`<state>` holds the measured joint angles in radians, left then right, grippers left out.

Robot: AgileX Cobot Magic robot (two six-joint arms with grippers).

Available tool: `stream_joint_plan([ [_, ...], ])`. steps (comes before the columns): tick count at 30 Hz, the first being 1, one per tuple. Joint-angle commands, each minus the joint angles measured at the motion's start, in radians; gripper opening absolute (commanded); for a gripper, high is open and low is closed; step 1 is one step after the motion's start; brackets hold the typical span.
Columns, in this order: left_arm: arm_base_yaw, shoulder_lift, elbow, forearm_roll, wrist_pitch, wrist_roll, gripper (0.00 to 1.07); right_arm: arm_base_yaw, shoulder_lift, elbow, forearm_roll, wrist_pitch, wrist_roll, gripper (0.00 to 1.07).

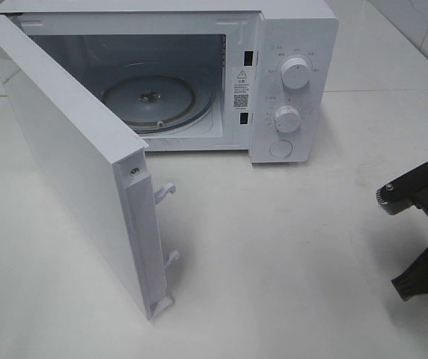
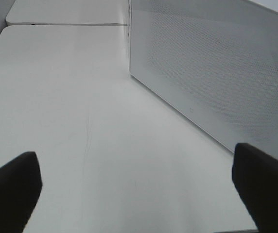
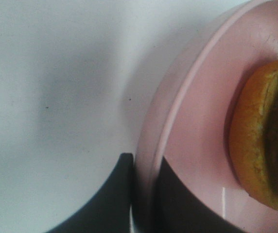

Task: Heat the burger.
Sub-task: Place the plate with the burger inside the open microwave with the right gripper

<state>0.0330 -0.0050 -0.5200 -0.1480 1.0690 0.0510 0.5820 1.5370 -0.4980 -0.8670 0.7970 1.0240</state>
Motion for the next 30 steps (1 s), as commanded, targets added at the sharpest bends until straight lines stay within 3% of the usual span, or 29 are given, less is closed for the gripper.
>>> stream_joint_plan([
  [1, 0.004, -0.017, 0.005, -0.003, -0.005, 0.000, 1.00, -0.001, 0.072, -0.003, -0.090, 0.025, 0.067, 0.02],
  [13, 0.004, -0.017, 0.005, -0.003, -0.005, 0.000, 1.00, 0.000, 0.204, -0.003, -0.128, -0.021, 0.200, 0.09],
  [15, 0.004, -0.017, 0.005, -0.003, -0.005, 0.000, 1.00, 0.000, 0.204, -0.003, -0.114, -0.050, 0.195, 0.18],
  [20, 0.004, -0.017, 0.005, -0.003, -0.005, 0.000, 1.00, 0.003, 0.197, -0.003, -0.087, -0.049, 0.170, 0.28],
  [22, 0.004, -0.017, 0.005, -0.003, -0.005, 0.000, 1.00, 0.003, 0.145, -0.008, -0.033, -0.047, 0.105, 0.39],
  [30, 0.004, -0.017, 0.005, -0.003, -0.005, 0.000, 1.00, 0.003, -0.008, -0.008, 0.071, -0.070, -0.031, 0.42],
])
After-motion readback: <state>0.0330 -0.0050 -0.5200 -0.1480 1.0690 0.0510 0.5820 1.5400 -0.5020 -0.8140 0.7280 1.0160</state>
